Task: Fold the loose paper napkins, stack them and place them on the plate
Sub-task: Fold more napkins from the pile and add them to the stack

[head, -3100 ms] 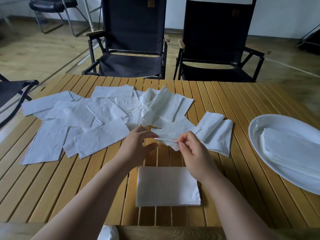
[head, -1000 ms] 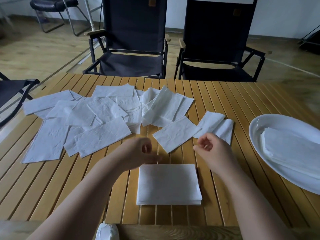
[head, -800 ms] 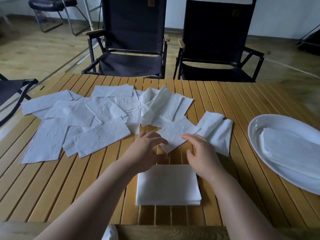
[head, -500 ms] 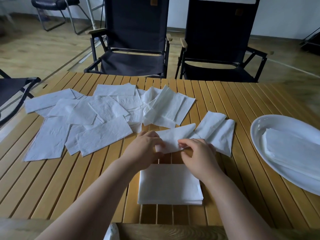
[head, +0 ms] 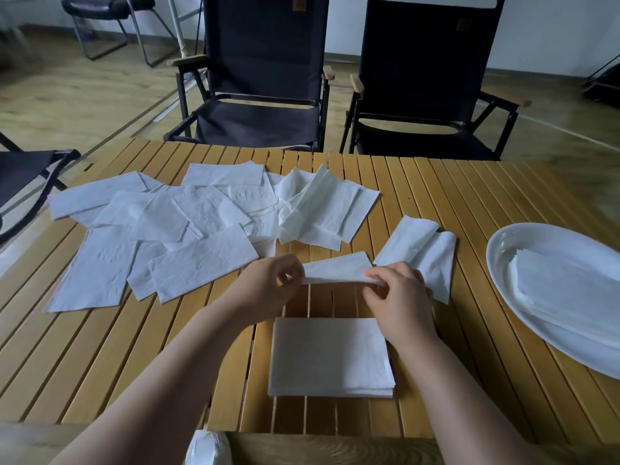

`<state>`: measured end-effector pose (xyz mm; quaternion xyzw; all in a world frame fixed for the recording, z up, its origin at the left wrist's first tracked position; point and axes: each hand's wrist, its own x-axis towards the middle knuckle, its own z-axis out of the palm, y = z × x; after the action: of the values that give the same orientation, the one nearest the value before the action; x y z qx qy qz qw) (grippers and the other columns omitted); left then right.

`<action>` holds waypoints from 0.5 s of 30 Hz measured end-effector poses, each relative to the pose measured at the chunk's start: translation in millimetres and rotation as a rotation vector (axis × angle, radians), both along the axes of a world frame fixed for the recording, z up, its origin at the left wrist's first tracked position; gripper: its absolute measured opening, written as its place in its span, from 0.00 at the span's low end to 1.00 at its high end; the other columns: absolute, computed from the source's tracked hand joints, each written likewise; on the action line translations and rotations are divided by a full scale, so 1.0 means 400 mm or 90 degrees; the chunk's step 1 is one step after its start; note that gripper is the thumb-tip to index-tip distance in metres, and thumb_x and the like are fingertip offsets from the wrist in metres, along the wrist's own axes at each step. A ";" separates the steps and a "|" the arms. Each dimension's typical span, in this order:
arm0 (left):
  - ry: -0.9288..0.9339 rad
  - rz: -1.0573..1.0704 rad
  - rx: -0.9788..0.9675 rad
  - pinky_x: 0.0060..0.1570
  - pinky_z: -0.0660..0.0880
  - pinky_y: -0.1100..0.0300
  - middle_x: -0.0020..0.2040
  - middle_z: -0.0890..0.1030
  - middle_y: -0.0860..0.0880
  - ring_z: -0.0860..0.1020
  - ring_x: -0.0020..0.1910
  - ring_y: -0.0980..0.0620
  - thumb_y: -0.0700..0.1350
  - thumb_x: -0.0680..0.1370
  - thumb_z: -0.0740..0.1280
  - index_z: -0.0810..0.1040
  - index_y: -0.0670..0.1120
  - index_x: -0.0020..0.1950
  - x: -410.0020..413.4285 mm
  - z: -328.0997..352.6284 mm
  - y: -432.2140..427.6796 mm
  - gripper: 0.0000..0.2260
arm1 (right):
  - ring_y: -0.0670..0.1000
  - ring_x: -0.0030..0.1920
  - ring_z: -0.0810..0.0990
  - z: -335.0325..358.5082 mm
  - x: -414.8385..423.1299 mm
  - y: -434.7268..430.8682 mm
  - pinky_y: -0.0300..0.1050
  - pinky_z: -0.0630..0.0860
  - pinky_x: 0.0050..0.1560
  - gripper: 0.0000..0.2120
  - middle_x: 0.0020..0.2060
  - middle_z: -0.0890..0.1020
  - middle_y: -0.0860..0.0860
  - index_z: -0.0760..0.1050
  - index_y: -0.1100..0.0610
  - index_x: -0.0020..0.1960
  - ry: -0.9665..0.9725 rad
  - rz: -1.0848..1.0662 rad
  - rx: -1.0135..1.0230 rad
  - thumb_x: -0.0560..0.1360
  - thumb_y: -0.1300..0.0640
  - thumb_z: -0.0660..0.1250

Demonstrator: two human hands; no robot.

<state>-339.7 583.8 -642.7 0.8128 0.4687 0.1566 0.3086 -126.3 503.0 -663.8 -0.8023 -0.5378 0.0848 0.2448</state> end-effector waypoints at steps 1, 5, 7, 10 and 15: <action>-0.009 -0.003 -0.009 0.40 0.69 0.72 0.45 0.77 0.60 0.76 0.45 0.61 0.43 0.80 0.66 0.78 0.52 0.52 -0.004 0.002 -0.001 0.04 | 0.50 0.57 0.75 -0.001 0.001 0.000 0.47 0.69 0.56 0.10 0.54 0.78 0.46 0.82 0.50 0.56 0.004 -0.005 0.013 0.76 0.56 0.71; -0.083 -0.002 -0.055 0.47 0.77 0.64 0.47 0.81 0.57 0.79 0.48 0.59 0.44 0.78 0.70 0.78 0.53 0.50 -0.018 0.006 0.006 0.04 | 0.50 0.53 0.76 0.009 0.001 -0.001 0.48 0.72 0.51 0.04 0.49 0.79 0.45 0.82 0.52 0.50 0.024 -0.009 0.083 0.76 0.54 0.71; -0.100 -0.008 -0.084 0.48 0.79 0.61 0.48 0.81 0.57 0.79 0.48 0.58 0.48 0.75 0.74 0.78 0.54 0.52 -0.019 0.015 0.004 0.09 | 0.49 0.50 0.76 0.023 0.000 -0.004 0.54 0.77 0.51 0.04 0.43 0.77 0.44 0.79 0.53 0.49 0.059 -0.016 0.113 0.77 0.53 0.70; -0.066 -0.007 -0.087 0.43 0.75 0.66 0.45 0.79 0.58 0.78 0.44 0.60 0.49 0.74 0.75 0.77 0.57 0.55 -0.008 0.022 -0.008 0.13 | 0.49 0.44 0.77 0.036 0.001 -0.008 0.61 0.79 0.49 0.04 0.38 0.76 0.43 0.76 0.50 0.46 0.096 -0.019 0.139 0.78 0.52 0.69; -0.102 0.059 -0.094 0.35 0.67 0.59 0.32 0.78 0.48 0.72 0.31 0.54 0.49 0.80 0.68 0.81 0.43 0.40 -0.006 0.024 0.001 0.12 | 0.51 0.42 0.79 0.043 0.005 -0.011 0.61 0.79 0.50 0.08 0.37 0.81 0.48 0.76 0.51 0.43 0.155 -0.033 0.148 0.78 0.49 0.68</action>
<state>-342.2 584.3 -633.3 0.7502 0.4896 0.1999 0.3969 -124.4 498.5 -646.7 -0.7660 -0.4894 0.1123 0.4014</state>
